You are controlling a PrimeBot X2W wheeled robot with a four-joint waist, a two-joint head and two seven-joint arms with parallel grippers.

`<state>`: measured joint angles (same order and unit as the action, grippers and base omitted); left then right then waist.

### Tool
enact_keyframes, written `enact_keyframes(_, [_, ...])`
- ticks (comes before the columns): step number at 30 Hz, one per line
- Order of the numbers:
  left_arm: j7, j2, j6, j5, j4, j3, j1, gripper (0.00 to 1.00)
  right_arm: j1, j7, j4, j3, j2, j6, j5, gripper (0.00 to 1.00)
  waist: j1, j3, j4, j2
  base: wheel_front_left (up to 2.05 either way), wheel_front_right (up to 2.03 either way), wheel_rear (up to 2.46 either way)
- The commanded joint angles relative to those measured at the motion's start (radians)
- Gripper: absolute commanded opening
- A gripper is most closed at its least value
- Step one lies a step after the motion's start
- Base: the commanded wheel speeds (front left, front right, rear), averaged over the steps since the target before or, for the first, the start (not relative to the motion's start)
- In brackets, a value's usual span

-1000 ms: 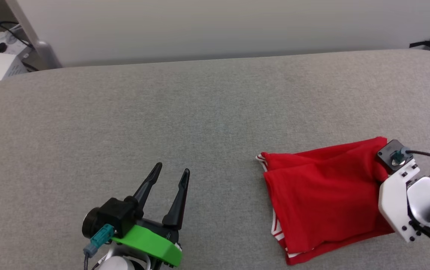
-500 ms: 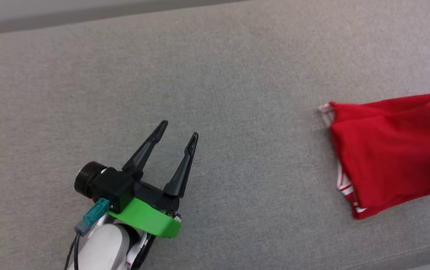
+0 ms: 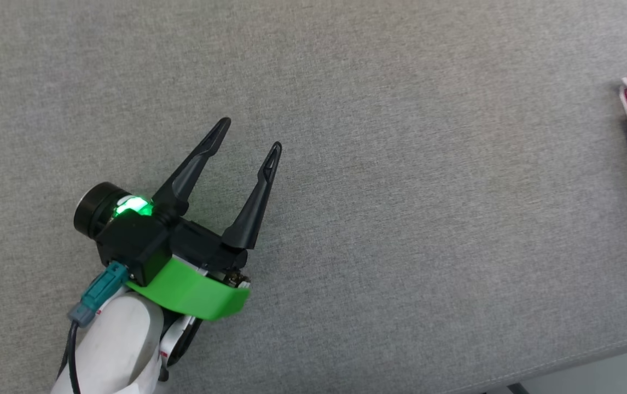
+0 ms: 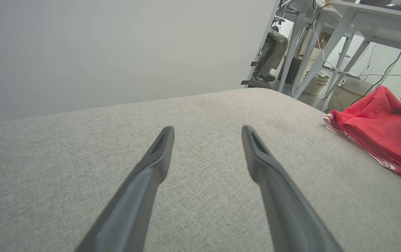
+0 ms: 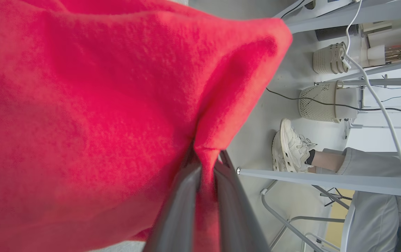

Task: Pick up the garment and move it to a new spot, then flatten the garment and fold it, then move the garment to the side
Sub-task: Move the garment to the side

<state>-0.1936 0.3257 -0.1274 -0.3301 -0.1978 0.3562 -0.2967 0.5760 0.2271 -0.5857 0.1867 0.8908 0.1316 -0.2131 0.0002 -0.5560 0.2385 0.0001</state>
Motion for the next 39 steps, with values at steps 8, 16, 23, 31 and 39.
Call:
enact_keyframes(8, [0.016, 0.019, 0.007, 0.012, -0.038, -0.001, -0.036, 1.00, 0.081, -0.096, -0.138, -0.075, -0.085, -0.001, 0.082, 0.00, -0.0002, -0.074, -0.028, -0.0001, 0.00, 0.00, 0.00])
enact_keyframes(16, [-0.004, 0.007, 0.013, 0.003, -0.001, 0.007, -0.029, 1.00, 0.099, -0.119, -0.201, -0.130, -0.103, -0.001, 0.136, 1.00, -0.0002, -0.025, -0.039, -0.0001, 0.00, 0.00, 0.00])
enact_keyframes(23, [-0.047, -0.021, 0.021, -0.024, 0.079, -0.010, 0.001, 1.00, 0.099, -0.123, -0.141, -0.159, -0.112, -0.001, 0.145, 1.00, -0.0002, 0.103, -0.056, -0.0001, 0.00, 0.00, 0.00])
enact_keyframes(31, [-0.066, -0.043, 0.040, -0.056, 0.165, -0.079, 0.073, 1.00, 0.050, -0.131, 0.109, -0.163, -0.206, -0.001, 0.049, 1.00, -0.0002, 0.264, -0.099, -0.0001, 0.00, 0.00, 0.00])
enact_keyframes(39, [-0.068, -0.077, 0.056, -0.073, 0.202, -0.154, 0.150, 1.00, -0.091, -0.147, 0.411, -0.207, -0.373, -0.001, -0.044, 1.00, -0.0002, 0.387, -0.165, -0.0001, 0.00, 0.00, 0.00])
